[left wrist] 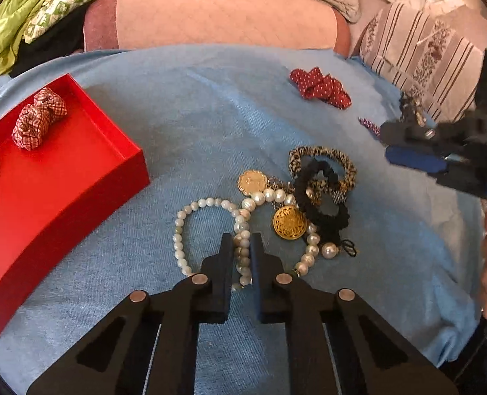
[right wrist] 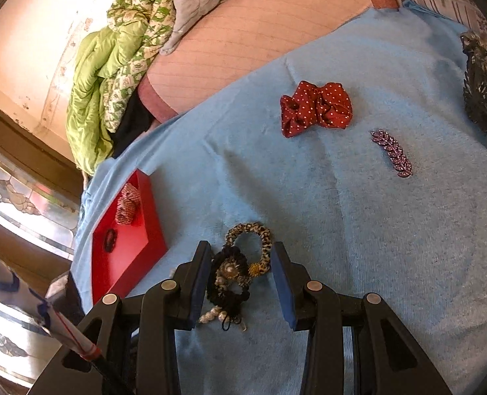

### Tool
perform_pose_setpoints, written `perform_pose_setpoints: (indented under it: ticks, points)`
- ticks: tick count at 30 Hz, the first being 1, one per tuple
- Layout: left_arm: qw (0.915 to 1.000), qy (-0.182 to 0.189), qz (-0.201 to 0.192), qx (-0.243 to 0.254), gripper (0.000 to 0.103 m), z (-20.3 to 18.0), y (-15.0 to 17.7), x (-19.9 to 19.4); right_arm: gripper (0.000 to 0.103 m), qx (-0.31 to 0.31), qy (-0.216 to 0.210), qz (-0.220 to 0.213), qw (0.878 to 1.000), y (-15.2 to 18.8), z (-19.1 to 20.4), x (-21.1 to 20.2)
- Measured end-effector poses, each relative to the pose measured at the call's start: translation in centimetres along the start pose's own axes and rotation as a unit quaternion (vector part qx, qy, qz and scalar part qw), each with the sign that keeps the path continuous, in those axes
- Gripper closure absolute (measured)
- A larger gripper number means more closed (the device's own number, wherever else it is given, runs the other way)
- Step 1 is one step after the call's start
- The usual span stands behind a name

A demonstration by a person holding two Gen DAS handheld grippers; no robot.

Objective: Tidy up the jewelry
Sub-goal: 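Grasp the pearl bracelet with the left tool while the right tool grasps a black hair tie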

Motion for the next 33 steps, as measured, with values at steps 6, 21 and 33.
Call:
perform_pose_setpoints:
  ticks: [6,21,33]
  points:
    - [0.9994,0.021,-0.029,0.004,0.094,0.8,-0.4,-2.4,0.062,0.02,0.021,0.021,0.999,-0.6,-0.9,2.5]
    - [0.994,0.092,-0.049,0.032,0.094,0.1,-0.6,-5.3,0.096,-0.03,0.048,-0.073,0.996,-1.8,1.6,-1.4]
    - [0.9939,0.109,-0.01,0.015,0.079,1.2,-0.3,-4.1,0.096,-0.036,0.035,-0.077,0.996,-1.7,2.5,-1.9]
Point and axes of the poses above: each gripper's, at about its wrist camera, not at the fingertips, and x roughly the way its jaws point, z to its left, y to its underside, the point moved 9 cm from there along x, roughly the way its jaws point, and after that the axes turned 15 degrees about z, right-handed, at the moved point
